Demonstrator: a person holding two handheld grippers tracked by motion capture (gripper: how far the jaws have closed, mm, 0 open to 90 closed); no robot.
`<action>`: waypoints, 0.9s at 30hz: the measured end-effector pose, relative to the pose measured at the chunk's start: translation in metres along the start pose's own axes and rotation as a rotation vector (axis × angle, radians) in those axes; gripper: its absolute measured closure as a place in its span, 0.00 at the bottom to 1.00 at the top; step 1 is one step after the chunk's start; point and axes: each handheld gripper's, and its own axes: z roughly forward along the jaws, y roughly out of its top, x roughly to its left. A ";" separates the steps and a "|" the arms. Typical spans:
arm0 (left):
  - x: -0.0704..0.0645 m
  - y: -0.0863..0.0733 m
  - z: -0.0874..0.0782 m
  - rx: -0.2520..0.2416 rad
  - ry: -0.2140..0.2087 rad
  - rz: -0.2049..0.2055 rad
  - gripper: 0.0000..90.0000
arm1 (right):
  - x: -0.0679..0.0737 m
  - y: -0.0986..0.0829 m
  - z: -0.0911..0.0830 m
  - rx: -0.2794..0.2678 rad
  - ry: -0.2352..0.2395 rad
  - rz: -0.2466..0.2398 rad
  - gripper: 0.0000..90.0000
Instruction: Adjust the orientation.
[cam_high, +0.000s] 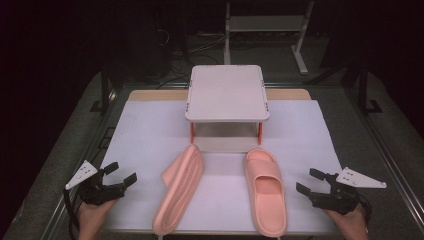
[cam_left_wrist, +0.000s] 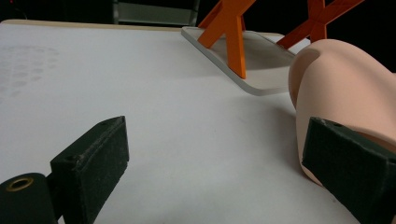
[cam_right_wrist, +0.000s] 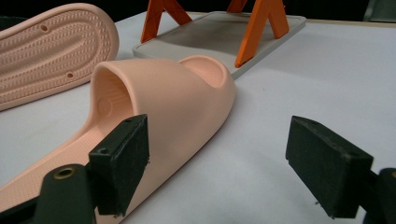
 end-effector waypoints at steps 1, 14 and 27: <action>0.000 0.000 0.001 0.001 -0.001 0.001 0.07 | 0.000 0.000 0.000 0.000 0.001 -0.001 0.23; -0.002 0.000 0.002 0.008 -0.027 0.010 0.07 | 0.006 0.002 0.000 -0.005 0.002 -0.018 0.23; -0.014 0.001 0.012 0.066 -0.072 0.035 0.07 | 0.006 0.002 0.000 -0.005 0.008 -0.016 0.23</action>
